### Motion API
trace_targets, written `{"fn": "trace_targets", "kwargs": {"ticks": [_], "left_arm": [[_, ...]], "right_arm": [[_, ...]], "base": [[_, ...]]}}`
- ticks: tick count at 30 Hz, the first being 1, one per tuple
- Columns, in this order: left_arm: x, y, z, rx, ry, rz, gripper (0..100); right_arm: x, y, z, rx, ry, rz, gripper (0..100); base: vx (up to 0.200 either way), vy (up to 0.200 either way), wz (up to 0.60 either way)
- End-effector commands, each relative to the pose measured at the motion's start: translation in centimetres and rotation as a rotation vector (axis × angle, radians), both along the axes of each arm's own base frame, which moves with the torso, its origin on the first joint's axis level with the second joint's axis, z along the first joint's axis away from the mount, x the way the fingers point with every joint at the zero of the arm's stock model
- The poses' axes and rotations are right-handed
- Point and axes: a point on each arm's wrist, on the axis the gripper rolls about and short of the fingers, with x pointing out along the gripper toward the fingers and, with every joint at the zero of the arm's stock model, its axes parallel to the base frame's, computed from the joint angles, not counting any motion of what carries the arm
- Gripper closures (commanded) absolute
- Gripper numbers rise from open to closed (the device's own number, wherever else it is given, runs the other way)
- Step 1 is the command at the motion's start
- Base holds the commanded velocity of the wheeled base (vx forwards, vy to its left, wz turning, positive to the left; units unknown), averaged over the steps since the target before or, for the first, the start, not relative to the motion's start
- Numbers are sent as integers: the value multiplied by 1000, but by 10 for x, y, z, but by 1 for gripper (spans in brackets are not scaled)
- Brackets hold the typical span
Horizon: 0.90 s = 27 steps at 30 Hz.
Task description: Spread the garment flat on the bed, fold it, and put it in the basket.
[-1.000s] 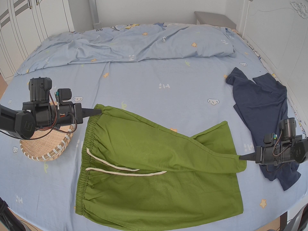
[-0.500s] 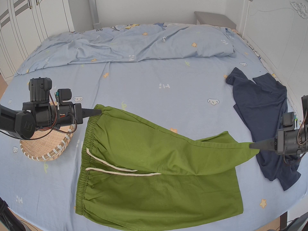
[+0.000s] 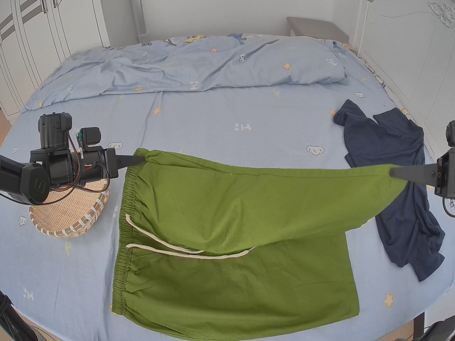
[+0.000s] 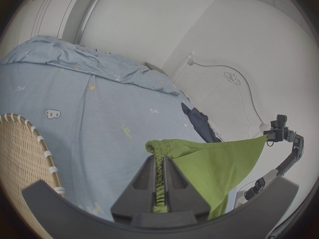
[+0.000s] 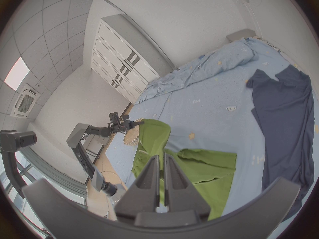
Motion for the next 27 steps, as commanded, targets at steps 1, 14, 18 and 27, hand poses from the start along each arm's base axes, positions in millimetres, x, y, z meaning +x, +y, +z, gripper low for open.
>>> {"fn": "trace_targets", "kwargs": {"ticks": [1, 14, 18, 27], "left_arm": [[3, 9, -2, -2, -6, 27, 100], [8, 21, -8, 0, -43, 65, 100], [15, 24, -15, 3, -67, 81, 100], [25, 27, -22, -15, -92, 96, 100]], "right_arm": [[27, 0, -8, -8, 17, -34, 100], [113, -9, -41, -5, 16, -126, 100], [153, -10, -51, -10, 17, -142, 100], [199, -12, -53, 3, -84, -154, 100]], "base": [[0, 0, 0], [0, 0, 0], [0, 0, 0], [0, 0, 0]]}}
